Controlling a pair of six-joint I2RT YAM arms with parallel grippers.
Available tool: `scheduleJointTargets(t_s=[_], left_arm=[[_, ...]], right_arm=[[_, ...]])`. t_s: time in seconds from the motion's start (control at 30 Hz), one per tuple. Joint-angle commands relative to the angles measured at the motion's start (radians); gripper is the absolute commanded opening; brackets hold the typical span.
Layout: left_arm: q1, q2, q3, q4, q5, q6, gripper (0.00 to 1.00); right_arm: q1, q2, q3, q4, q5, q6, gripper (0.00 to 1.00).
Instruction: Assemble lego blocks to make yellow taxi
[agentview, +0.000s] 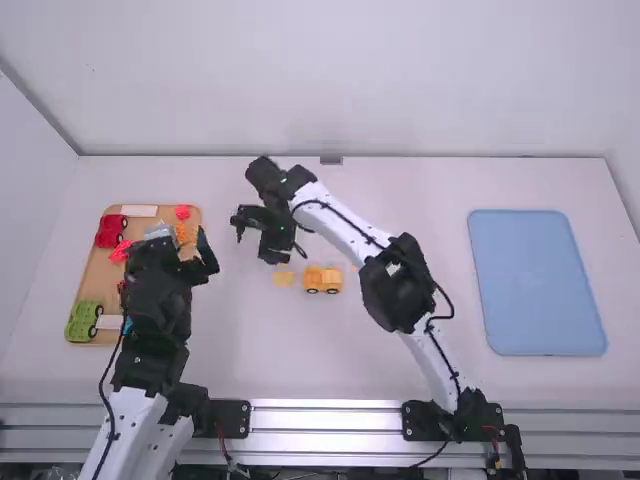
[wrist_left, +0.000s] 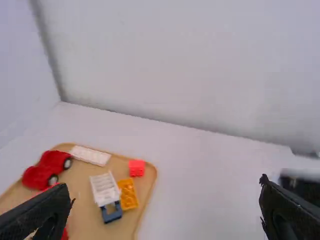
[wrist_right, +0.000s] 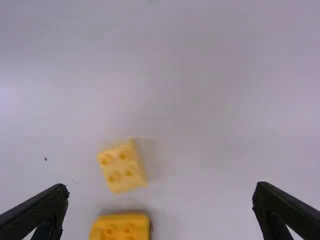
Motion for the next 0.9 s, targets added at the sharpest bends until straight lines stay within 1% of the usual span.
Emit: scheduleJointTargets(t_s=[0.0, 0.07, 0.13, 0.17, 0.2, 0.23, 0.27, 0.3, 0.33, 0.4, 0.43, 0.47, 0.53, 0.6, 0.67, 0.7, 0.73, 0.77, 0.8, 0.87], left_arm=[[0.003, 0.050, 0.030, 0.002, 0.184, 0.034, 0.99], [0.002, 0.094, 0.049, -0.002, 0.270, 0.071, 0.99], [0.002, 0.178, 0.084, -0.001, 0.421, 0.137, 0.99], [0.002, 0.190, 0.089, -0.001, 0.439, 0.146, 0.99], [0.002, 0.220, 0.102, -0.002, 0.480, 0.167, 0.99], [0.002, 0.279, 0.129, -0.013, 0.536, 0.208, 0.99], [0.002, 0.322, 0.153, -0.032, 0.562, 0.230, 0.99], [0.002, 0.338, 0.163, -0.042, 0.572, 0.239, 0.99], [0.002, 0.391, 0.198, -0.083, 0.605, 0.279, 0.99], [0.002, 0.496, 0.280, -0.180, 0.666, 0.375, 0.99], [0.002, 0.566, 0.344, -0.258, 0.702, 0.436, 0.99], [0.002, 0.576, 0.353, -0.269, 0.706, 0.444, 0.99], [-0.003, 0.709, 0.486, -0.431, 0.730, 0.551, 1.00], [-0.013, 0.779, 0.552, -0.506, 0.718, 0.599, 0.98], [-0.030, 0.906, 0.654, -0.614, 0.697, 0.720, 0.95], [-0.038, 0.947, 0.684, -0.647, 0.694, 0.772, 0.96], [-0.039, 0.954, 0.689, -0.653, 0.692, 0.784, 0.96], [-0.055, 1.027, 0.737, -0.713, 0.693, 0.889, 0.98], [-0.067, 1.069, 0.761, -0.743, 0.692, 0.944, 0.98], [-0.082, 1.110, 0.776, -0.762, 0.683, 0.998, 0.99]], right_arm=[[-0.069, -0.149, -0.026, 0.031, -0.053, 0.054, 0.98], [-0.104, -0.197, -0.088, 0.084, -0.050, 0.087, 0.98], [-0.155, -0.284, -0.246, 0.220, -0.041, 0.143, 0.98], [-0.161, -0.297, -0.272, 0.245, -0.040, 0.153, 0.98], [-0.174, -0.334, -0.342, 0.309, -0.039, 0.171, 0.98], [-0.196, -0.409, -0.478, 0.430, -0.028, 0.206, 0.98], [-0.212, -0.464, -0.577, 0.515, -0.011, 0.228, 0.98], [-0.218, -0.483, -0.608, 0.542, -0.006, 0.236, 0.98], [-0.239, -0.550, -0.719, 0.640, 0.017, 0.264, 0.98], [-0.275, -0.655, -0.894, 0.793, 0.011, 0.266, 0.99], [-0.305, -0.722, -1.001, 0.889, 0.003, 0.269, 0.99], [-0.308, -0.729, -1.013, 0.900, 0.002, 0.272, 0.99], [-0.364, -0.827, -1.176, 1.063, 0.001, 0.348, 0.99], [-0.394, -0.868, -1.249, 1.139, 0.000, 0.389, 0.99], [-0.444, -0.912, -1.350, 1.248, 0.000, 0.439, 0.99], [-0.461, -0.924, -1.379, 1.282, -0.001, 0.454, 0.98], [-0.468, -0.928, -1.391, 1.293, -0.003, 0.457, 0.99], [-0.496, -0.942, -1.431, 1.338, -0.024, 0.472, 0.99], [-0.516, -0.948, -1.453, 1.366, -0.048, 0.481, 0.99], [-0.536, -0.948, -1.466, 1.386, -0.074, 0.492, 0.99]])
